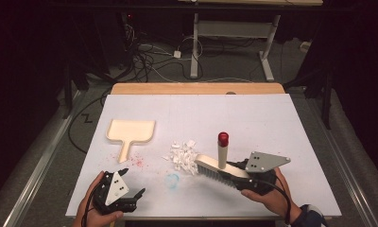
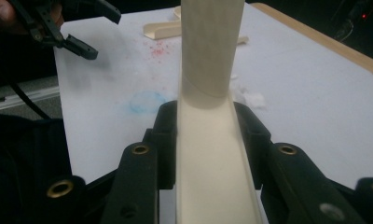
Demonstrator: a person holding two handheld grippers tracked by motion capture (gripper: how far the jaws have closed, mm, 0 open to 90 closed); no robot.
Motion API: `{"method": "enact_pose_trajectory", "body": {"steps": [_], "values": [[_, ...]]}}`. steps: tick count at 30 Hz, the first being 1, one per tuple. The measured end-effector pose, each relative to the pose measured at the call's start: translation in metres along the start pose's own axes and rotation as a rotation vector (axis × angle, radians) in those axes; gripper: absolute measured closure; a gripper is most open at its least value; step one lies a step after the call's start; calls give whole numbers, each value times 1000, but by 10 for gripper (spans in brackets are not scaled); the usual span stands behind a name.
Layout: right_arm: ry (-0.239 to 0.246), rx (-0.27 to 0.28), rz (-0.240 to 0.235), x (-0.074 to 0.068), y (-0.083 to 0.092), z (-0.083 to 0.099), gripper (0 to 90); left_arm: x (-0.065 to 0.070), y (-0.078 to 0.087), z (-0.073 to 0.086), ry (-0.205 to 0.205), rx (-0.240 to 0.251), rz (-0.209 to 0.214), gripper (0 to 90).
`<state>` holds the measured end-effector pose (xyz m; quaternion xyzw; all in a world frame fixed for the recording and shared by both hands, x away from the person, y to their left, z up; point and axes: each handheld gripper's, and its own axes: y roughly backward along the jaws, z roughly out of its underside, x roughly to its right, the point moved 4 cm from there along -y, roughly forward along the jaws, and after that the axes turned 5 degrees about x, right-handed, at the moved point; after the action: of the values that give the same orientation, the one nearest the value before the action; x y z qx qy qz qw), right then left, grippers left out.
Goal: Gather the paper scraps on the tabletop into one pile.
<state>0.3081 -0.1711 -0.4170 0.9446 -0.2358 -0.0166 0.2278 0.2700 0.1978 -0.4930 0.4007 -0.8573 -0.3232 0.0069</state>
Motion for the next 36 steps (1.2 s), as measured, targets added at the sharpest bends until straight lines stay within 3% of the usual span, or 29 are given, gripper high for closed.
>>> {"method": "enact_pose_trajectory", "body": {"steps": [6,11,14,19,22,25,27,29,33,36], "values": [[-37,-61,-15,13,30,15,681,0,-1,0,-3,-5,-2,162],[-111,-124,-41,25,57,29,680,1,0,-1,-7,-7,-2,162],[-181,-152,-45,34,70,37,680,1,-2,-1,-9,-10,3,162],[-299,-196,-66,54,76,52,680,3,-4,-1,-18,-16,10,162],[-338,-232,-60,65,73,60,679,3,-5,-2,-12,-18,20,162],[-333,-283,-31,81,67,63,663,5,-9,-4,12,-21,25,162],[-339,-316,-39,92,61,63,618,8,-10,-7,12,-20,31,162],[-321,-355,-6,103,54,61,597,12,-11,-8,6,-18,41,162],[-286,-410,-19,120,40,60,570,17,-15,-9,-8,-34,52,162],[-242,-443,1,132,34,56,503,19,-16,-8,-13,-45,60,163]]}}
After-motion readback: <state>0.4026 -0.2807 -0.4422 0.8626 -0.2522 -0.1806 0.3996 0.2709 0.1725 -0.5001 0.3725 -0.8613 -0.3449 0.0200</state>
